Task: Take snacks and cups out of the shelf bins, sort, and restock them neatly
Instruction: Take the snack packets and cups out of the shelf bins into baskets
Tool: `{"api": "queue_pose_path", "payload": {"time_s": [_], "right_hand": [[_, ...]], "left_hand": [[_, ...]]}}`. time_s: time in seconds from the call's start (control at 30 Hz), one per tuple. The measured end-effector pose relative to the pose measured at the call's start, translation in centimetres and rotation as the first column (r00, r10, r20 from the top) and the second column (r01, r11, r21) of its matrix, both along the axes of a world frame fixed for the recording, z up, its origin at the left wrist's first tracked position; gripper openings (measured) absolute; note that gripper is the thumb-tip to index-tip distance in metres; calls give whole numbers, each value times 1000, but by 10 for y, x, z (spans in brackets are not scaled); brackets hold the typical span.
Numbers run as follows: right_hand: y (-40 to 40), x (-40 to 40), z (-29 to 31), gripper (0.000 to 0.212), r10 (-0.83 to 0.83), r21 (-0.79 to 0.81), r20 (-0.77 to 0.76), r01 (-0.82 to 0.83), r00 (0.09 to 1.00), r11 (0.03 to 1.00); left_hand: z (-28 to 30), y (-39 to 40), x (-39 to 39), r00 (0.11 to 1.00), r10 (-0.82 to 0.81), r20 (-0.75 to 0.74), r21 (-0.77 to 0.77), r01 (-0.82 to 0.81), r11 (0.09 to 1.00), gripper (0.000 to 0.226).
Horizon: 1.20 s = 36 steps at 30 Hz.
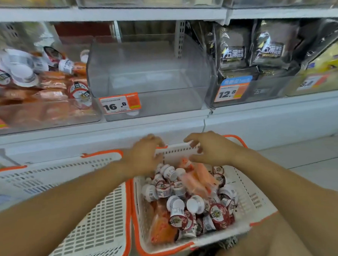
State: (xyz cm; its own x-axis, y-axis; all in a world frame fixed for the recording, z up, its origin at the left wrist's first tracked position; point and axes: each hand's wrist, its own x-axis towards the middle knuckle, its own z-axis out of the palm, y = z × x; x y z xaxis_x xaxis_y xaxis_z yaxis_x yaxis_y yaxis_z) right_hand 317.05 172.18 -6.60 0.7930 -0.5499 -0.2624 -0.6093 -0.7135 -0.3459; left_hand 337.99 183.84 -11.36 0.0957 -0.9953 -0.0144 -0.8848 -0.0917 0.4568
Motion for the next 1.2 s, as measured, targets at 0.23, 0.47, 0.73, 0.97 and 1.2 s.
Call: {"api": "queue_pose_path", "payload": {"time_s": [0.23,0.47,0.73,0.97,1.2], "right_hand": [[35,94,58,21,82,16,570,-110,817,994],[70,258,110,38,269,-112,607,-255,748,960],[61,396,95,109,207,-108,217,-188,954,976],[34,438,60,110,287,-290,58,-259,956,921],[23,440,69,64,226,-205,252,-176,941,963]], "left_hand": [[108,39,120,950,311,-30,-396,-297,869,3],[113,113,250,733,678,60,-273,-641,717,54],[116,132,316,653,752,-89,-303,-737,605,76],[89,102,358,717,697,6,-86,-694,715,95],[84,84,376,674,736,55,-226,-710,667,61]]}}
